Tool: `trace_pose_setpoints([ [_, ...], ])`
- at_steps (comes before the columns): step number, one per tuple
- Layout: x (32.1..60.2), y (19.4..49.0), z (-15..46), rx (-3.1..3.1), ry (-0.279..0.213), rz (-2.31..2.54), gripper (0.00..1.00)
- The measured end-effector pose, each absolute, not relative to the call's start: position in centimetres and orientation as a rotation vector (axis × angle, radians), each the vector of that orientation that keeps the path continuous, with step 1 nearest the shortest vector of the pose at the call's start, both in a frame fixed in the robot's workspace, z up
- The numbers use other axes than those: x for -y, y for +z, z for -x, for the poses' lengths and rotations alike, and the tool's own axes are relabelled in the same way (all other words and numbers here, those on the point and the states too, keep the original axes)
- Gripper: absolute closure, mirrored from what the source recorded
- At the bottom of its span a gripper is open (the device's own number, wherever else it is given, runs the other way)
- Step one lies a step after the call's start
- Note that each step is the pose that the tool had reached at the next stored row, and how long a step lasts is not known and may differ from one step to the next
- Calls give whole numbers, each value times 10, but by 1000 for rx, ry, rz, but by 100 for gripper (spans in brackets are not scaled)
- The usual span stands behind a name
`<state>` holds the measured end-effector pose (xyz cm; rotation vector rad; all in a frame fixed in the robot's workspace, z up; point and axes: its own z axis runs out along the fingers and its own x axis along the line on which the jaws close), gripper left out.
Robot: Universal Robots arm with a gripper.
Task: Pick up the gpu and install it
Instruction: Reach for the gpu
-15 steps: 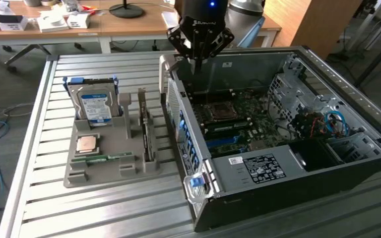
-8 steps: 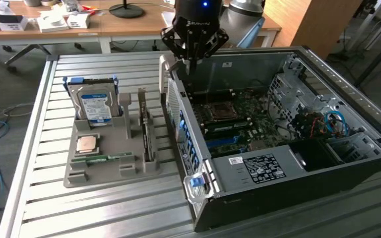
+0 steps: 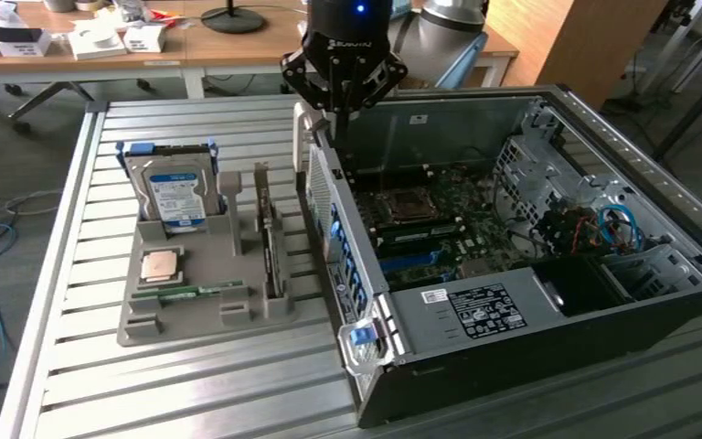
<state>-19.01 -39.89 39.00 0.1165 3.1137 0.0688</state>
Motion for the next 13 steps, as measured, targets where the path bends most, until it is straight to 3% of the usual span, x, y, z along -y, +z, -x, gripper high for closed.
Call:
trace_pose_setpoints([
  [13, 399, 389, 210, -3114, 69, -117, 89],
])
